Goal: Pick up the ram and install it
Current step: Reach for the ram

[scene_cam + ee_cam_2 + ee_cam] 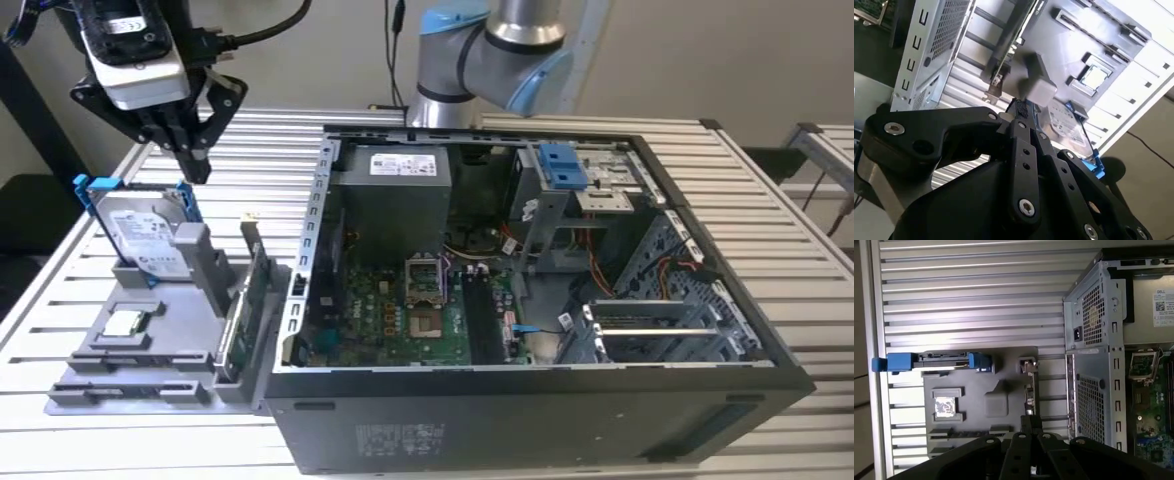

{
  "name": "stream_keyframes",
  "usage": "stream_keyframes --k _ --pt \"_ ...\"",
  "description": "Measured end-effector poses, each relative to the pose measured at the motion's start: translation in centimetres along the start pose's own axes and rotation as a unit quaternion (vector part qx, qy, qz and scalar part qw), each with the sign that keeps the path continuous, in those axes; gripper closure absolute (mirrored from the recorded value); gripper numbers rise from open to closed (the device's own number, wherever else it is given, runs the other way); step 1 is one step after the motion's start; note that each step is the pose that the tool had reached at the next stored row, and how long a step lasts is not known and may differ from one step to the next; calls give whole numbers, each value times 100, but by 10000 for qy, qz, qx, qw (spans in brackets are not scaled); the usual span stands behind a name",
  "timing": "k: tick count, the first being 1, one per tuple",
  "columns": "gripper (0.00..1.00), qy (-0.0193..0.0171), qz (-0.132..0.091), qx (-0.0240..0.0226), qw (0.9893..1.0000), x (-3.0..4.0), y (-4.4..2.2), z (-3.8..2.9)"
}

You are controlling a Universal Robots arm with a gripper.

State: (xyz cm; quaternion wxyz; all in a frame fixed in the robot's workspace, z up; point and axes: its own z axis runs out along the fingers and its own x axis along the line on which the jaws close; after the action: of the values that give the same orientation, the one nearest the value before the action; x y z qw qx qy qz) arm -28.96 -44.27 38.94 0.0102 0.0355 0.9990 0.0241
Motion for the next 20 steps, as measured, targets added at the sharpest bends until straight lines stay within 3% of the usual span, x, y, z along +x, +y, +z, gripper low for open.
stream_keyframes --k 20 --pt "89 0 -1 0 10000 419 -47 0"
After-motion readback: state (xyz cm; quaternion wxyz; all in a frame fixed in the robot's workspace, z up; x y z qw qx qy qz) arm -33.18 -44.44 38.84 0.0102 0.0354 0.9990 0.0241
